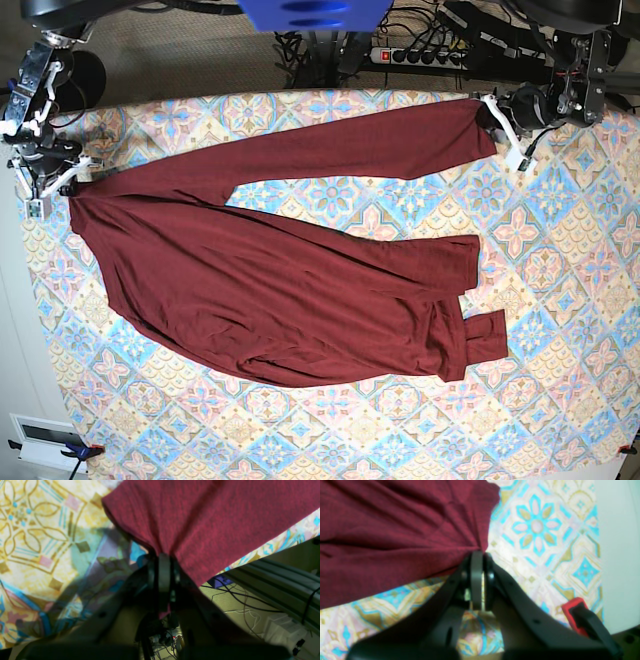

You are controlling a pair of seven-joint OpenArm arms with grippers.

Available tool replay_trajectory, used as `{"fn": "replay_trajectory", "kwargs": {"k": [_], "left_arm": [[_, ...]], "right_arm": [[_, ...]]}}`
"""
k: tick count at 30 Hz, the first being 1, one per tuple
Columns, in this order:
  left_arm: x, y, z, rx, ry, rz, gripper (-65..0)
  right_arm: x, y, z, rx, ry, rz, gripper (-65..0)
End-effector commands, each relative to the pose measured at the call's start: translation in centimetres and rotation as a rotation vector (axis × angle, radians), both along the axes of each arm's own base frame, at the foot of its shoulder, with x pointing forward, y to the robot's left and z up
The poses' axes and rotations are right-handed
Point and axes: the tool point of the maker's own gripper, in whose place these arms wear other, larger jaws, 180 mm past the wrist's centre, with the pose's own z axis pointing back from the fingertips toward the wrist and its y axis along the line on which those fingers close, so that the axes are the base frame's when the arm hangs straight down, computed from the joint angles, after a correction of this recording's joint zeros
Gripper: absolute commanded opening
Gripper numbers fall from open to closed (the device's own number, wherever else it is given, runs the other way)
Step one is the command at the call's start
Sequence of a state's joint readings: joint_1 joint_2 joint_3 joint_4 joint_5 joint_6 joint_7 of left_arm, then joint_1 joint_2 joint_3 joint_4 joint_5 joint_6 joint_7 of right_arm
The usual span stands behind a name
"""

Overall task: Layout the t-shirt on the table in an organized manner, then fold the t-shirt properly
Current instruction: 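Release the sleeve and move the left gripper to the shirt side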

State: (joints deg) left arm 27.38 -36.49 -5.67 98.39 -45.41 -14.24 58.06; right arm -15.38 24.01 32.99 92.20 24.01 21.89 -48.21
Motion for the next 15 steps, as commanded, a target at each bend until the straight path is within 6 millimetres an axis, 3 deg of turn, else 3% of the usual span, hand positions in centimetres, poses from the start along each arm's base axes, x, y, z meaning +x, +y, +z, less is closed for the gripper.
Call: {"fn": "replay_trajectory", "kwargs": {"k": [1,4,8,11,15], "left_arm": [[-0.2,1.0,-0.1,0.047,0.027,-0.012,-65.0],[0.5,1.1,0.2,0.054,0.035,-0.021,-63.6],[1.3,1.2,1.3,0.062,0.047,-0.041,-52.5],[2.1,2.9,2.5,0.089,0.014,0.0,-41.2],[4.0,5.2,4.2,0.111,-0.047,0.072,-31.6]], "right_arm": [[0.8,-0.7,1.5,-0.03,-0.039,0.007,-65.0],[0.9,-0.7,1.5,-0.03,-0.041,0.007,-65.0],[0.9,-0.7,1.5,-0.029,-0.039,0.008,-65.0],[0.9,-0.7,1.5,-0.029,-0.041,0.008,-65.0],[0.9,-0.7,1.5,-0.029,-0.041,0.008,-65.0]]}}
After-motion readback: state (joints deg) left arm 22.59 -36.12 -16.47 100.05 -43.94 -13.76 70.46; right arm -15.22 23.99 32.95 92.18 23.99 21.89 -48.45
